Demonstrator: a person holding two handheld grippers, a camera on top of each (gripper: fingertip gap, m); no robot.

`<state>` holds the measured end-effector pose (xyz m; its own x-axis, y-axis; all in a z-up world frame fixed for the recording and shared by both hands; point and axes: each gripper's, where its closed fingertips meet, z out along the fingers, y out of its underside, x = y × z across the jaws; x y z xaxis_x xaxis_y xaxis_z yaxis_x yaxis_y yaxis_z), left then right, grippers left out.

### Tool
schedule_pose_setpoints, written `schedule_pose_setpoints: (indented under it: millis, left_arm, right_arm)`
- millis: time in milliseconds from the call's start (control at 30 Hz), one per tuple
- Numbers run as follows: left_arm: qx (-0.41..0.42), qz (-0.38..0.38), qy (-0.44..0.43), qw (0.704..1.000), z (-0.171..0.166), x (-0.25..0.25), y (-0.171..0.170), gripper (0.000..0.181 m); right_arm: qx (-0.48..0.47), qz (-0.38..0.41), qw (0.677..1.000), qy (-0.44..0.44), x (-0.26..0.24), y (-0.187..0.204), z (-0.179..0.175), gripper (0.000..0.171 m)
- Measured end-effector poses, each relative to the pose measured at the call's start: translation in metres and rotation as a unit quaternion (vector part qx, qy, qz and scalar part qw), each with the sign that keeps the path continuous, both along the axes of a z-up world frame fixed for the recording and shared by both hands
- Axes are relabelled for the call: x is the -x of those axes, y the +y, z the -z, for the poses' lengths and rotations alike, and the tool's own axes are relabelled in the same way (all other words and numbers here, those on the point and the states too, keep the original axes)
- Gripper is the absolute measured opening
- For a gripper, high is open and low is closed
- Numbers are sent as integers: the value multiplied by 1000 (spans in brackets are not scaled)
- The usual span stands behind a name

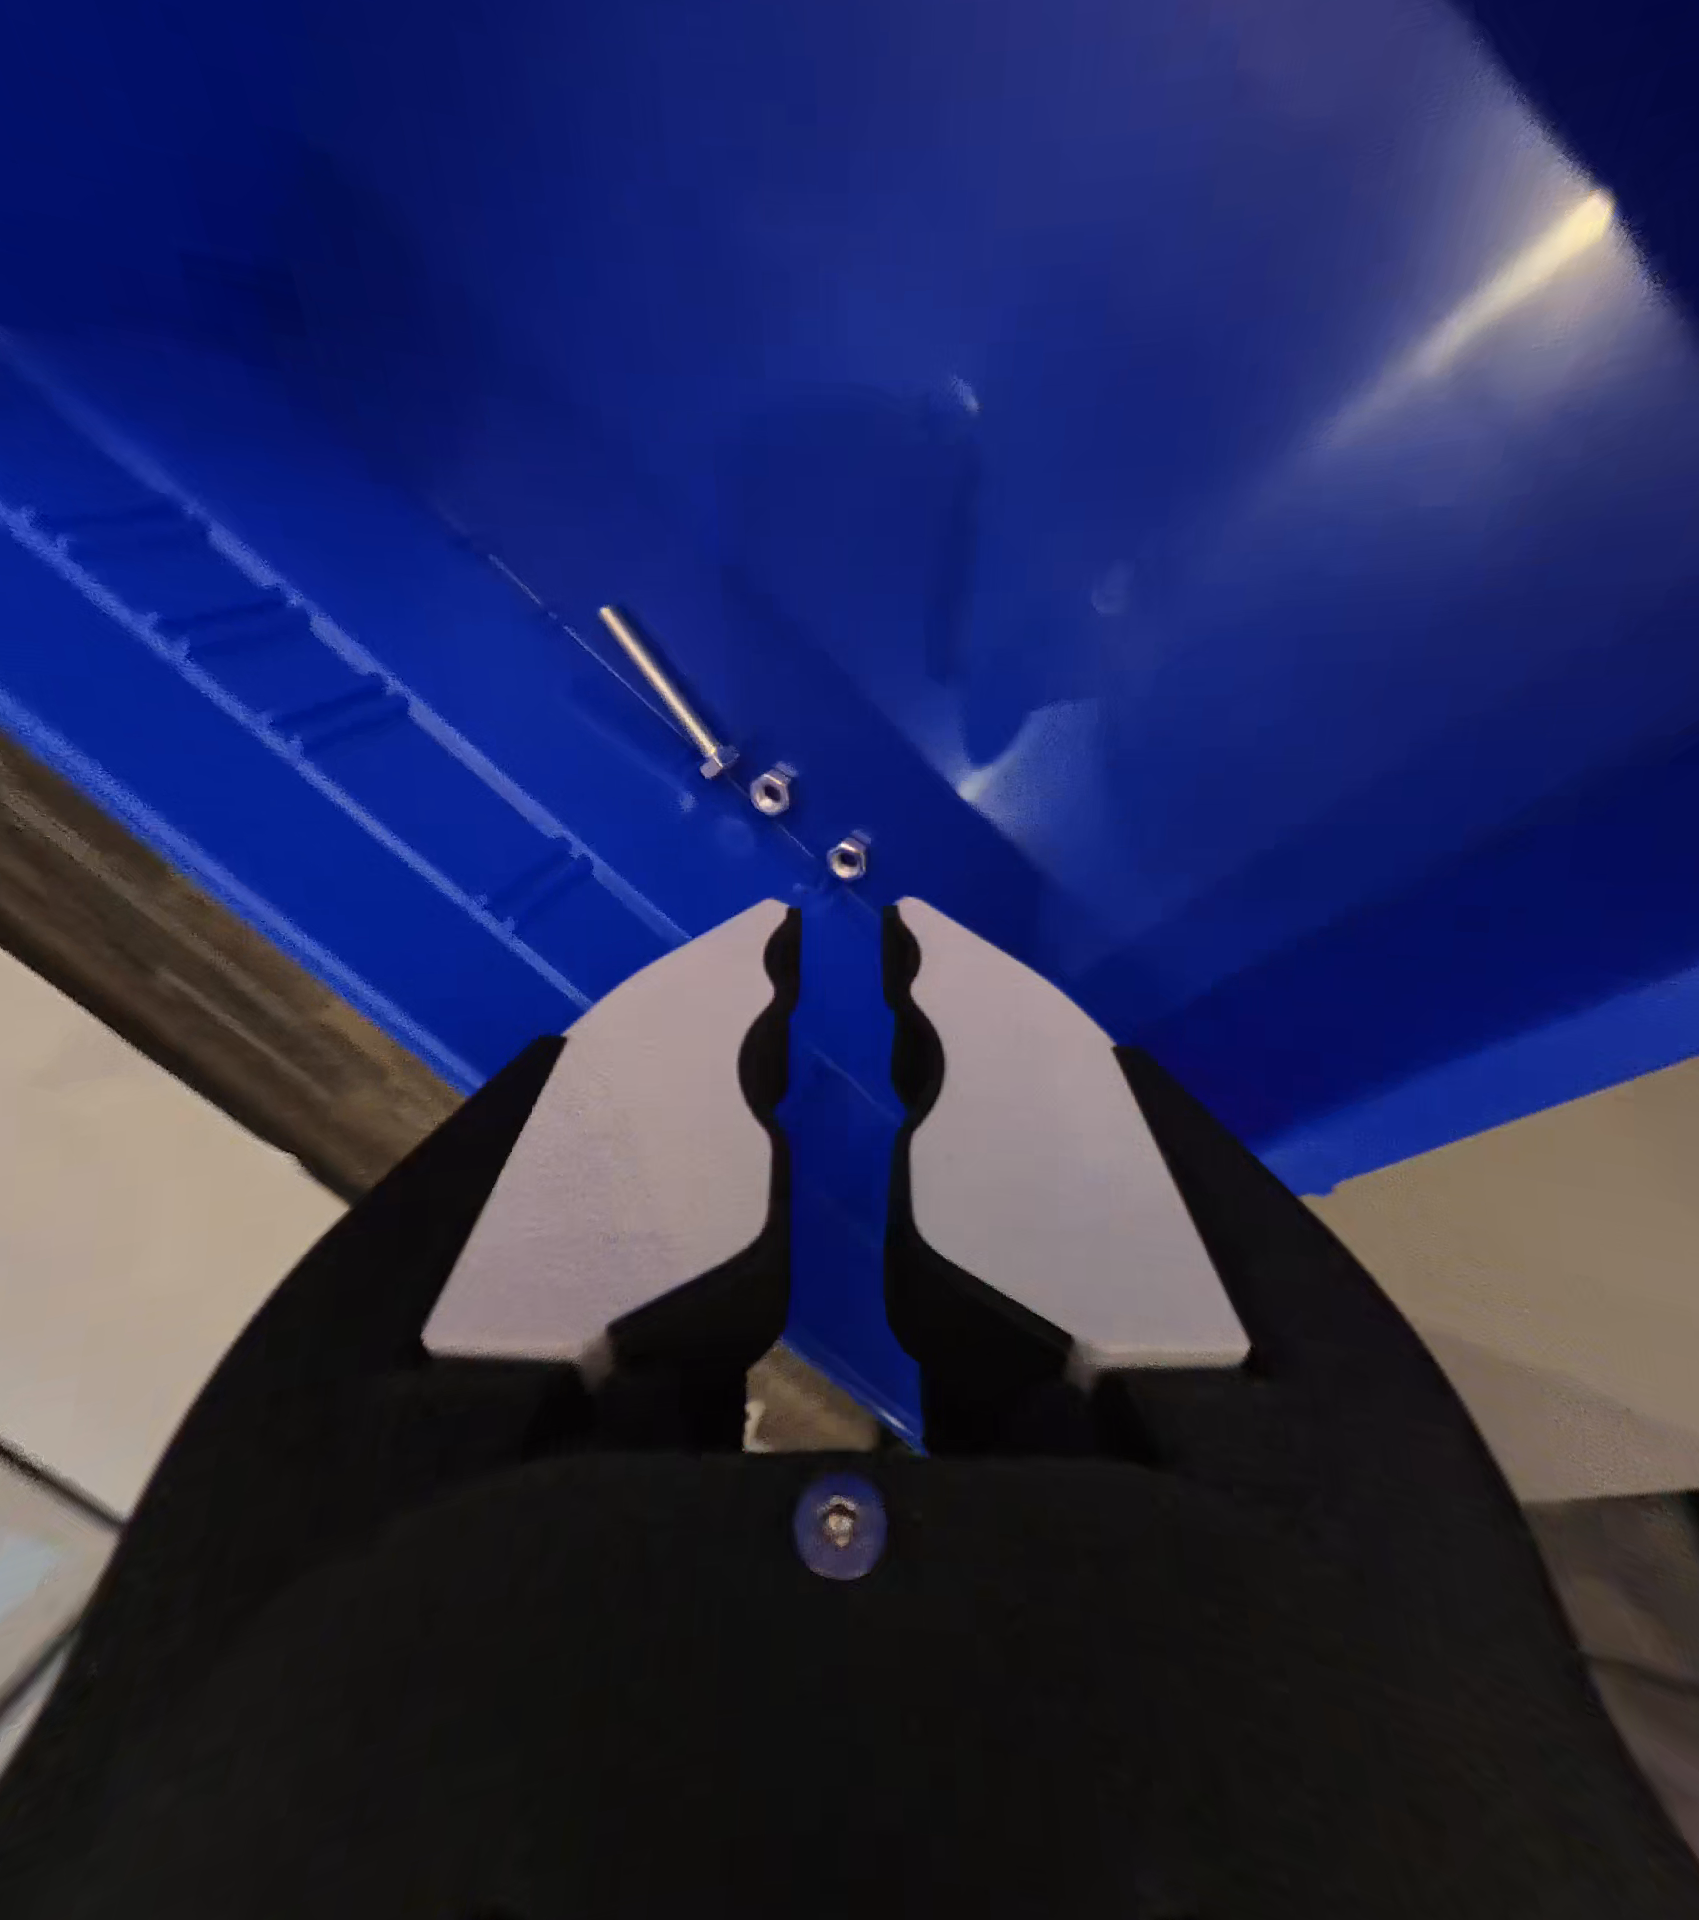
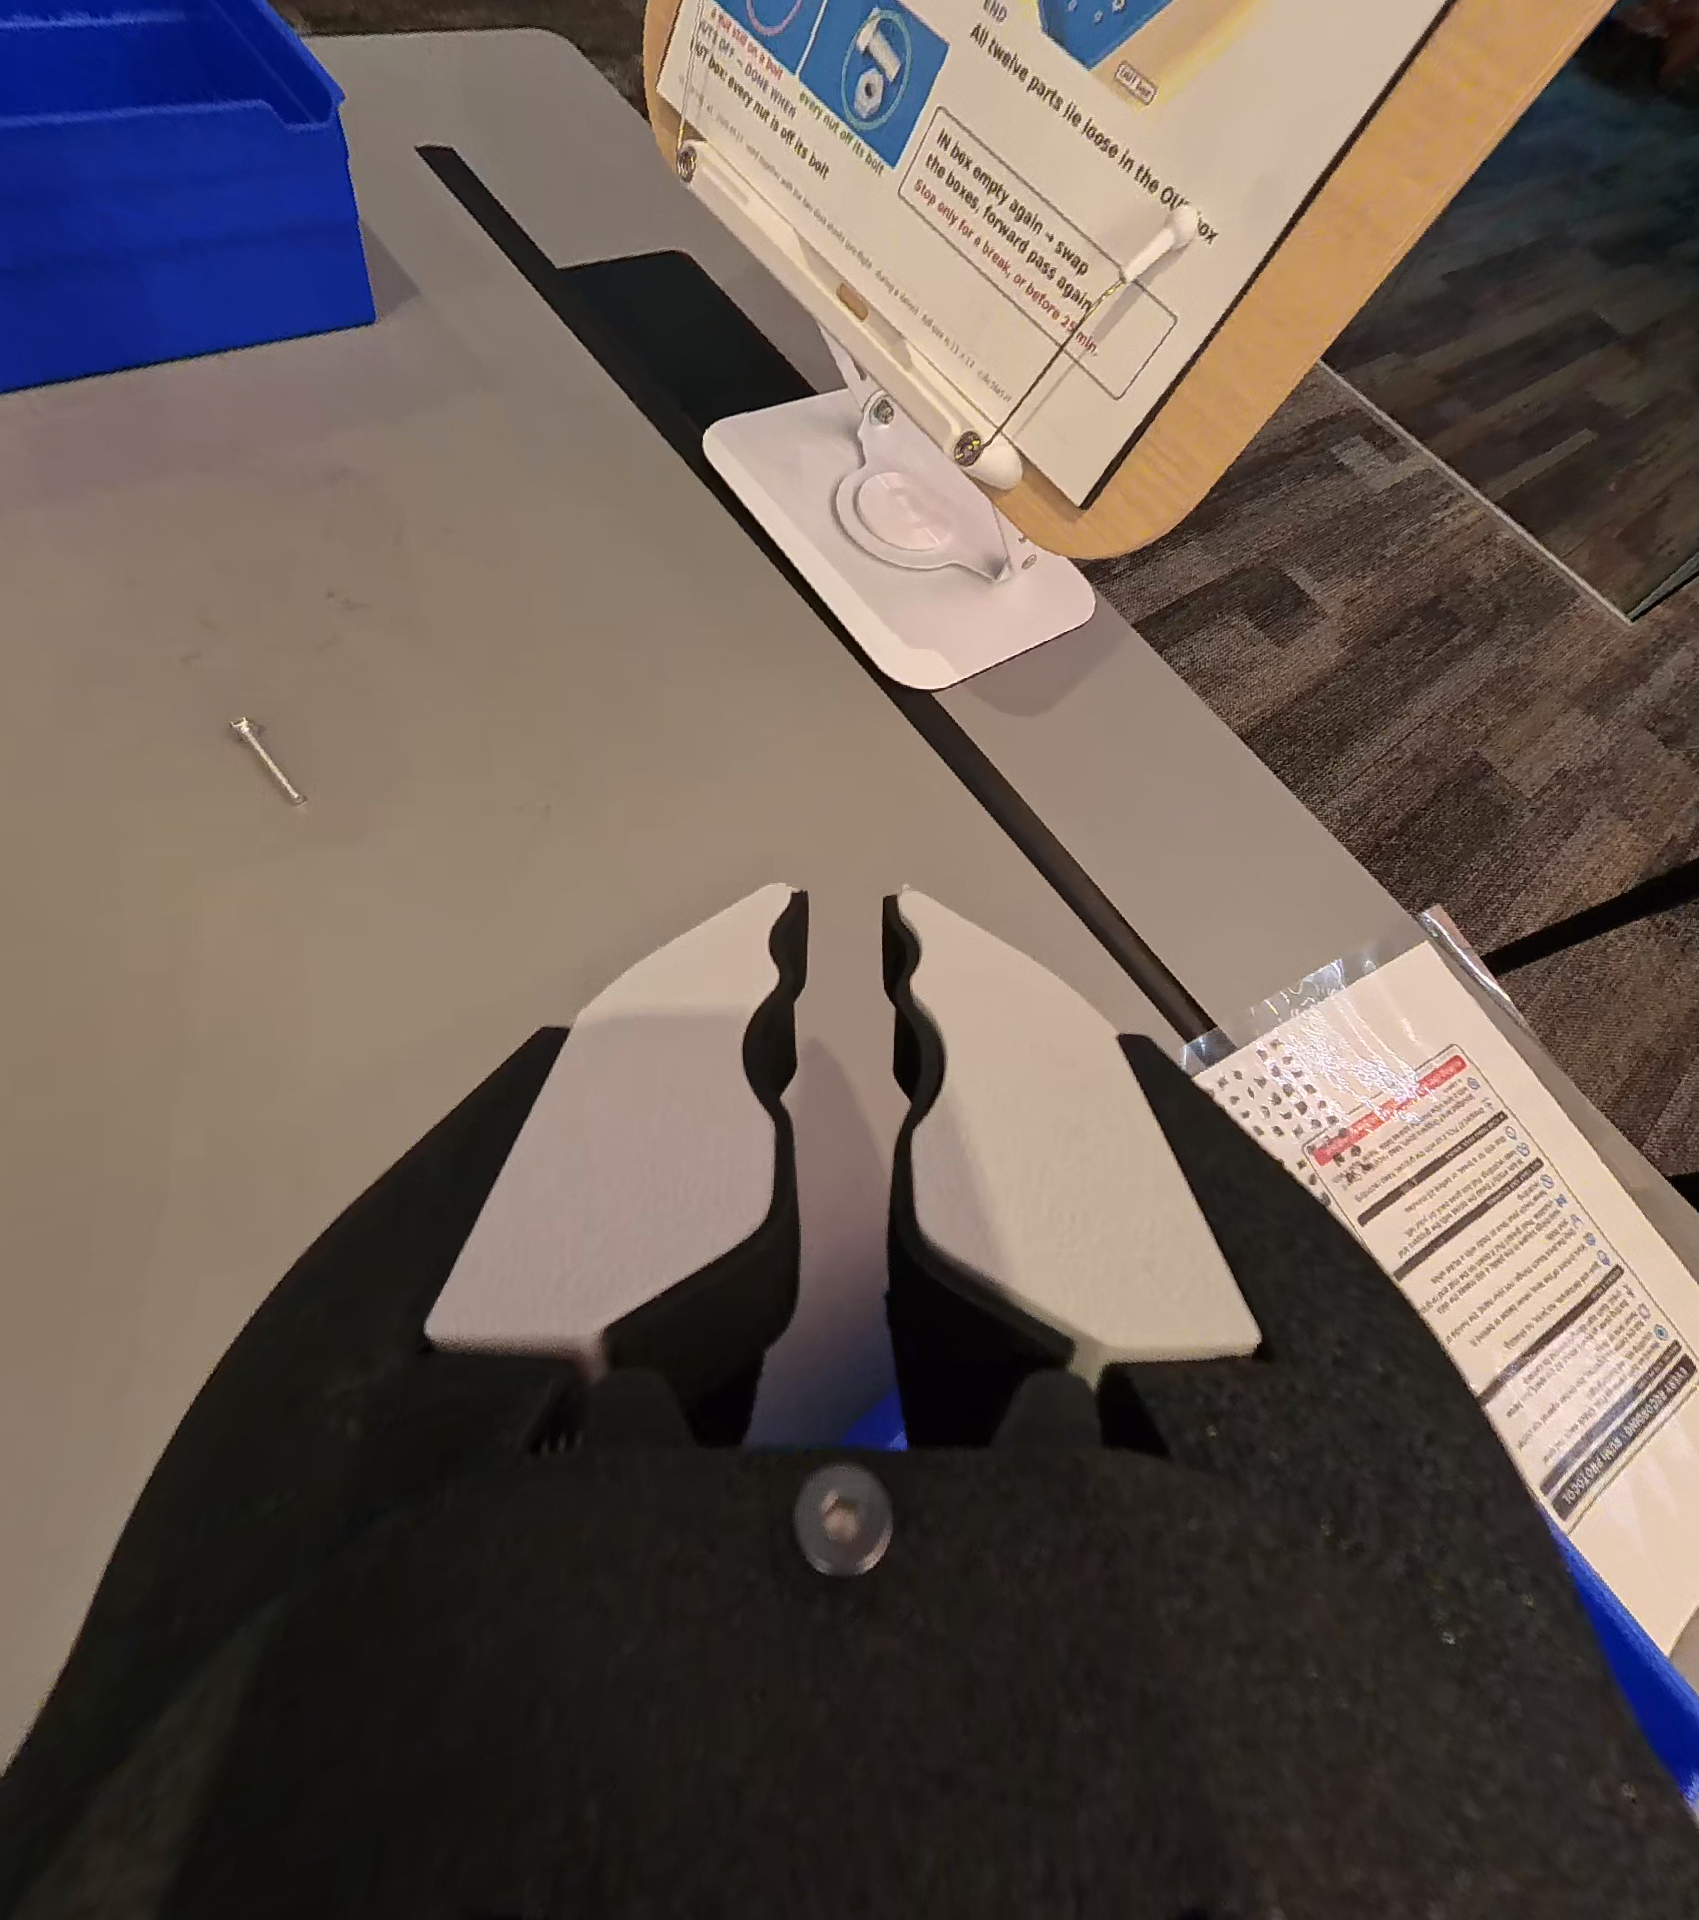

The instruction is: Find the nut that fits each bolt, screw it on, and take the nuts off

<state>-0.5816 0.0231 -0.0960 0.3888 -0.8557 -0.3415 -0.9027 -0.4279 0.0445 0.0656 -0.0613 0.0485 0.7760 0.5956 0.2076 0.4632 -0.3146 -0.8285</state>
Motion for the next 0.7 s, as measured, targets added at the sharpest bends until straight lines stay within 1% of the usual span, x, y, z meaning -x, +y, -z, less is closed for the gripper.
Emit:
schedule_pose_setpoints:
  millis: [67,100,133,200,300,500,700]
  left_arm:
    - [16,41,45,998,6,5,-1,15]
    - [29,63,61,996,10,4,-2,18]
    - [38,82,78,993,14,4,-4,17]
    - [60,110,118,985,22,8,-5,19]
    - [81,143,154,974,33,9,-5,19]
    - [104,174,203,958,47,17,0,24]
    - [113,189,215,951,50,20,2,24]
  right_arm:
    - [3,-2,1000,-4,1,1,2,13]
    - [5,-2,1000,-6,1,1,3,13]
    - [7,-2,1000,-9,1,2,4,13]
    - [11,1,1000,-13,1,3,7,13]
    - [17,-1,1000,-16,2,4,10,13]
    - [27,2,999,-32,1,6,17,13]
    - [34,1,998,-45,2,8,22,13]
